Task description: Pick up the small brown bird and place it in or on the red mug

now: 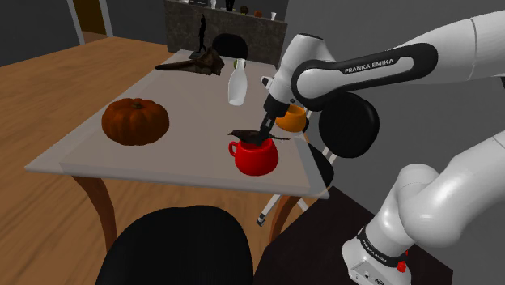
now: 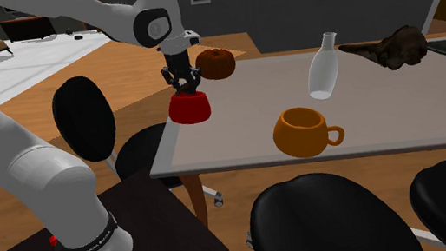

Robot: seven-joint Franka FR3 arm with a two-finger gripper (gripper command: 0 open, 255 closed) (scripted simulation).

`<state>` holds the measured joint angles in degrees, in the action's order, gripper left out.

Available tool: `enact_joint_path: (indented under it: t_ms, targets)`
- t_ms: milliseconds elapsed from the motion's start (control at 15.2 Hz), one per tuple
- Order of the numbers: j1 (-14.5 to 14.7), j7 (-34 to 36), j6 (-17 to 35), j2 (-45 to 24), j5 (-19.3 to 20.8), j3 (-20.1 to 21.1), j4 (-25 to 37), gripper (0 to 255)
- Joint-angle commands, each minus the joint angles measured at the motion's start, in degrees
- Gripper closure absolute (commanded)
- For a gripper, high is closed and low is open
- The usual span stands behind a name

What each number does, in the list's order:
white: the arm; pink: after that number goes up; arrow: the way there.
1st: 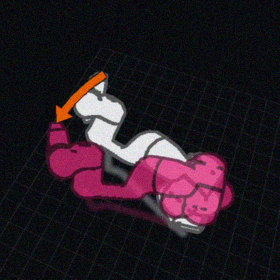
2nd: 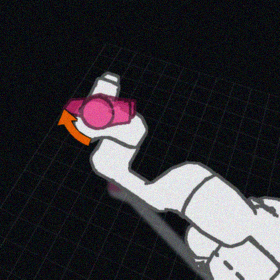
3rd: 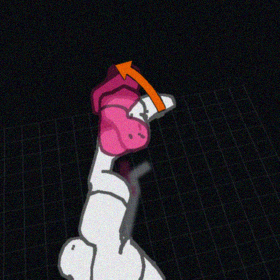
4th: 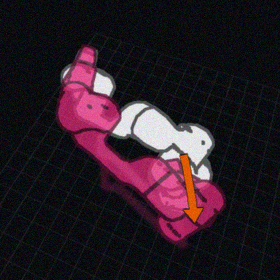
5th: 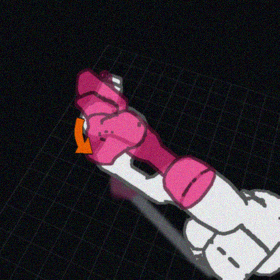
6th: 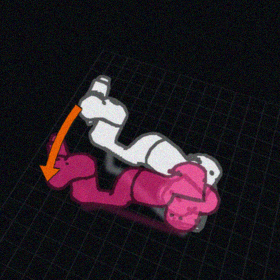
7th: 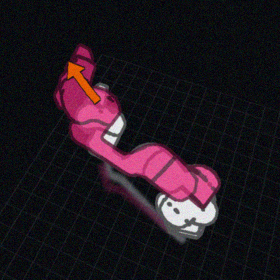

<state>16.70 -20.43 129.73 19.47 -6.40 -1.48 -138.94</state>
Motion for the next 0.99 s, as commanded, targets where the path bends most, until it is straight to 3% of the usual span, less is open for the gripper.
enact_joint_path:
  t_ms: [0,462,528,858,924]
  targets:
    - [0.1,-0.14,1.95,-0.79,-0.19,0.05,-1.2,255]
    - [0.12,-0.13,1.95,-0.79,-0.18,0.03,-1.2,255]
    - [0.13,-0.12,1.9,-0.84,-0.18,0.04,-1.09,0]
    - [0.12,-0.13,1.95,-0.79,-0.18,0.03,-1.2,0]
    - [-0.01,0.0,-0.12,0.42,0.04,-0.04,-0.34,0]
